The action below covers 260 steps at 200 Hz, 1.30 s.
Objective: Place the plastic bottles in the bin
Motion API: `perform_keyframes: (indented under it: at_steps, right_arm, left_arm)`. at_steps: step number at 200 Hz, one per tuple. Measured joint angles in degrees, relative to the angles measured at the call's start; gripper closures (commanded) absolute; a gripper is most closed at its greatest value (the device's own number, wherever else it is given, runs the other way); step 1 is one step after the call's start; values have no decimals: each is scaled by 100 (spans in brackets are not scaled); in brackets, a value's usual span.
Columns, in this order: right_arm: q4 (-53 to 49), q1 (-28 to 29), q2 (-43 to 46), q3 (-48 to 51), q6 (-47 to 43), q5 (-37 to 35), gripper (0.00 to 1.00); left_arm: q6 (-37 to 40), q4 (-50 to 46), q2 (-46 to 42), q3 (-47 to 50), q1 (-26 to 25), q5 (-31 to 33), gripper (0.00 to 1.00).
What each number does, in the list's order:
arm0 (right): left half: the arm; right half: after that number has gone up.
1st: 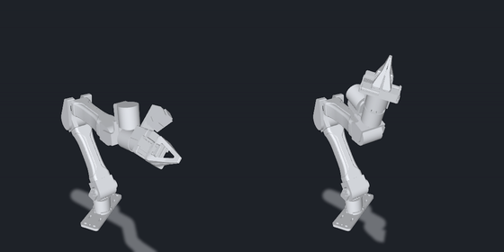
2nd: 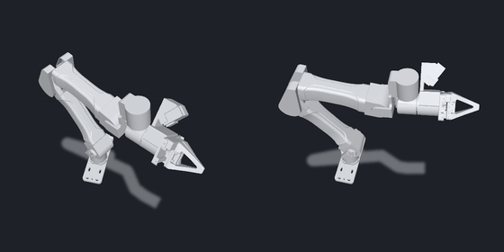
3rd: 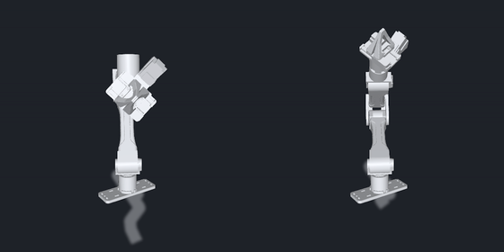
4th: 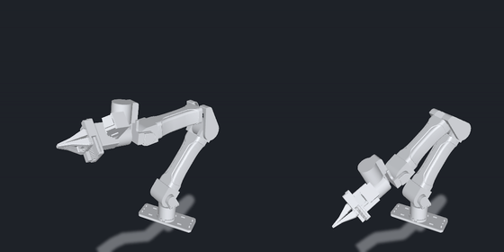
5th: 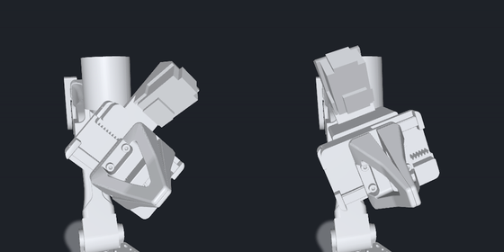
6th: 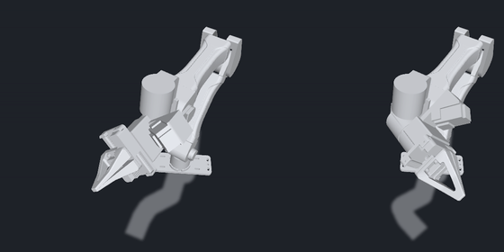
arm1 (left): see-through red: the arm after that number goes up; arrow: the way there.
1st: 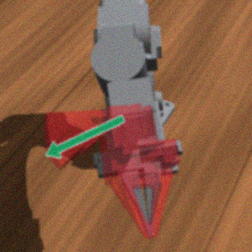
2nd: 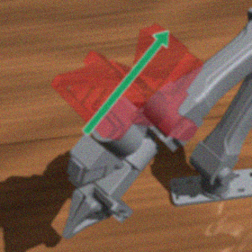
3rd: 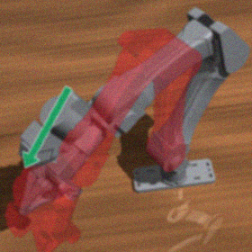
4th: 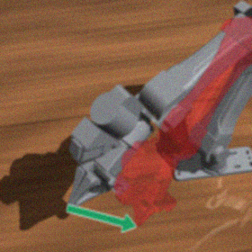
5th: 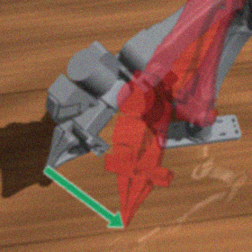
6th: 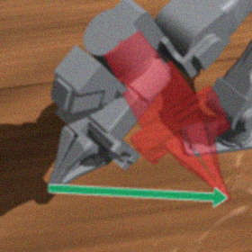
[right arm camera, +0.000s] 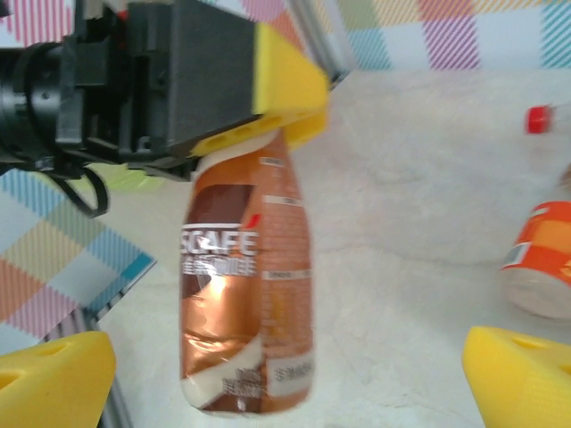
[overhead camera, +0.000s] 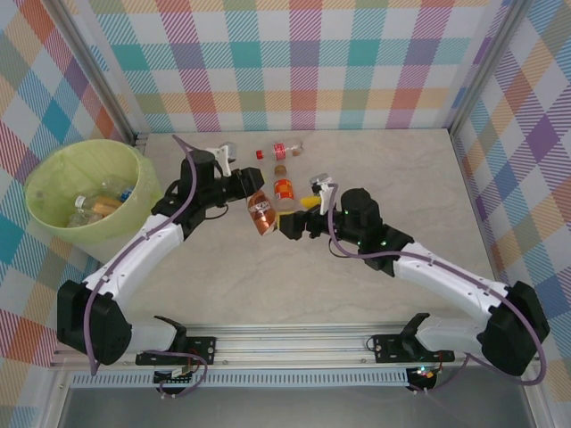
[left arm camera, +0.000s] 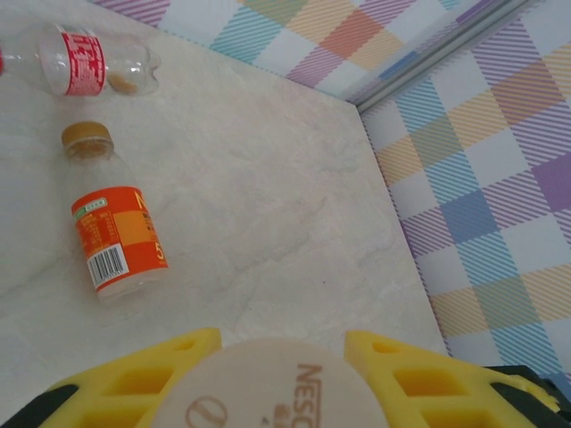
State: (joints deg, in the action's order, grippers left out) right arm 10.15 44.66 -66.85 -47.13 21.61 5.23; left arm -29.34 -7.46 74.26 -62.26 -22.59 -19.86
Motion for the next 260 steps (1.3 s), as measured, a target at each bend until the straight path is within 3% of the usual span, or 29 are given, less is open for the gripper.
perform_keyframes:
  at_steps: [44, 78, 169, 229, 260]
  right_arm:
    - [-358, 0, 302, 227, 66, -1631, 0]
    - [-533, 0, 306, 431, 304, -2310, 0]
    - [-507, 0, 304, 444, 595, -2736, 0]
    - [48, 0, 317, 730, 822, -2931, 0]
    - [356, 0, 317, 824, 861, -2977, 0]
  left_arm:
    - [350, -492, -396, -256, 26, 424, 60]
    - [656, -951, -789, -457, 37, 1051, 60]
    - [1504, -1349, -1943, -1222, 94, 1978, 61]
    - [2485, -1515, -1991, -1939, 98, 3167, 61]
    - [3180, -1532, -1921, -2234, 179, 4293, 61]
